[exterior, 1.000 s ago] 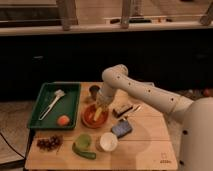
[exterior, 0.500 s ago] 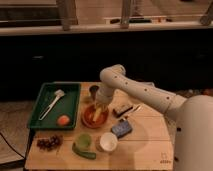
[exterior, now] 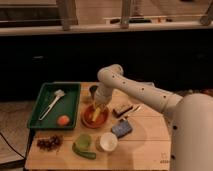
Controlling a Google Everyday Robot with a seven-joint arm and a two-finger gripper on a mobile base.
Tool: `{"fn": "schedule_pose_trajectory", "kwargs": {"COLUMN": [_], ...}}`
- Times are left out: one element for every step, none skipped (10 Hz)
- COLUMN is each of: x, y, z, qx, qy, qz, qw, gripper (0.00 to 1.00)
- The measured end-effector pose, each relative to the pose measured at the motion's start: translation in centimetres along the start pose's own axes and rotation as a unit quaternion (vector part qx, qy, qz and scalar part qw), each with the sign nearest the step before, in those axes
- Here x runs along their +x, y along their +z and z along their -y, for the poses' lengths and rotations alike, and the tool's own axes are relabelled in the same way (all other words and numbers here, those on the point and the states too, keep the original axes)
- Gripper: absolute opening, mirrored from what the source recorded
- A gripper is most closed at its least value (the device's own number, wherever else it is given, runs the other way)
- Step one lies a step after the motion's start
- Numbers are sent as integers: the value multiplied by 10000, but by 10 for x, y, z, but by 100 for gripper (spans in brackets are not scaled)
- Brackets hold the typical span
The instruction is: Place banana in red bowl
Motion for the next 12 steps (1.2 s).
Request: {"fn": "schedule_pose_trajectory", "kwargs": {"x": [0, 0, 0, 0, 0, 0, 0, 0, 0, 0, 0, -1], "y": [1, 1, 2, 2, 2, 1, 1, 1, 1, 1, 0, 1], "z": [0, 1, 1, 1, 1, 1, 1, 2, 3, 4, 4, 4], "qx": [-6, -13, -16, -17, -10, 14, 32, 42, 42, 40, 25, 4], "qy": [1, 6, 8, 8, 10, 18, 17, 10, -18, -40, -54, -69], "qz": [5, 4, 3, 1, 0, 1, 10, 22, 46, 68, 84, 111], "qw": [10000, 10000, 10000, 10000, 10000, 10000, 10000, 10000, 10000, 10000, 9999, 9999], "gripper": [0, 0, 0, 0, 2, 10, 18, 29, 40, 51, 59, 71]}}
